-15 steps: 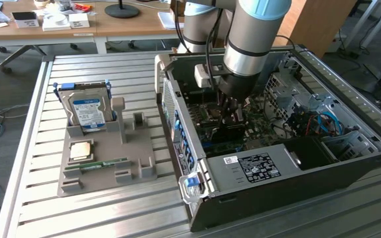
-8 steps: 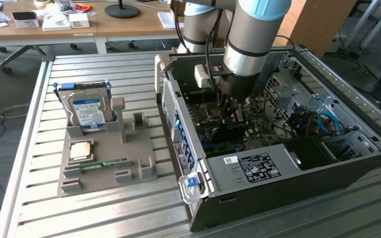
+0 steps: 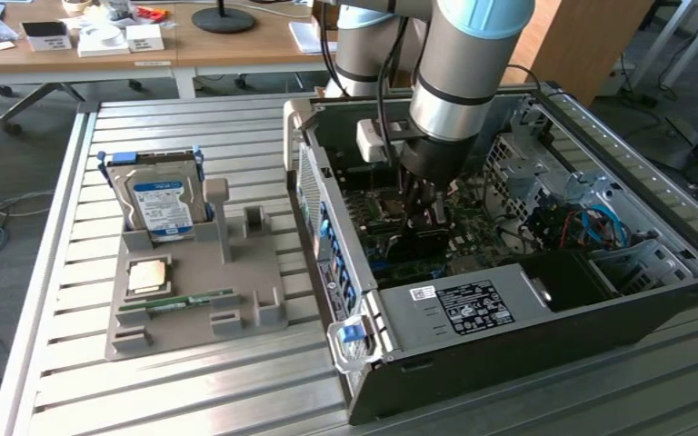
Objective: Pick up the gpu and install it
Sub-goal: 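Press down on the gpu until it lock into place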
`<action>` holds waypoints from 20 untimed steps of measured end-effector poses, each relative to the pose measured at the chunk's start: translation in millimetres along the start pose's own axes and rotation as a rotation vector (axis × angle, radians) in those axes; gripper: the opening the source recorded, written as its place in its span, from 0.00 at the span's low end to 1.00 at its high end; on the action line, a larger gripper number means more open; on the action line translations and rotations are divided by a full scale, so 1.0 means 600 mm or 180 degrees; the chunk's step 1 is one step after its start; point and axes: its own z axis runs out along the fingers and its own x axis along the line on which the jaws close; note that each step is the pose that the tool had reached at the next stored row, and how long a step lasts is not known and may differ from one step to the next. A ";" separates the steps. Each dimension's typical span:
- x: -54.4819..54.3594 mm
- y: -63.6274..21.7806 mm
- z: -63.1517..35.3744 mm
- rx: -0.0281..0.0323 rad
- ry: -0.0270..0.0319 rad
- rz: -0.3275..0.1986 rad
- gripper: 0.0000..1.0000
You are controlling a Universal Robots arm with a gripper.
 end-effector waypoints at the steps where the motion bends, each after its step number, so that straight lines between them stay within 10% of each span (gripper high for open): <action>1: 0.000 0.000 0.000 0.0000 0.0001 0.0000 0.11; 20: -0.001 0.000 -0.023 0.0000 -0.0001 0.0001 0.11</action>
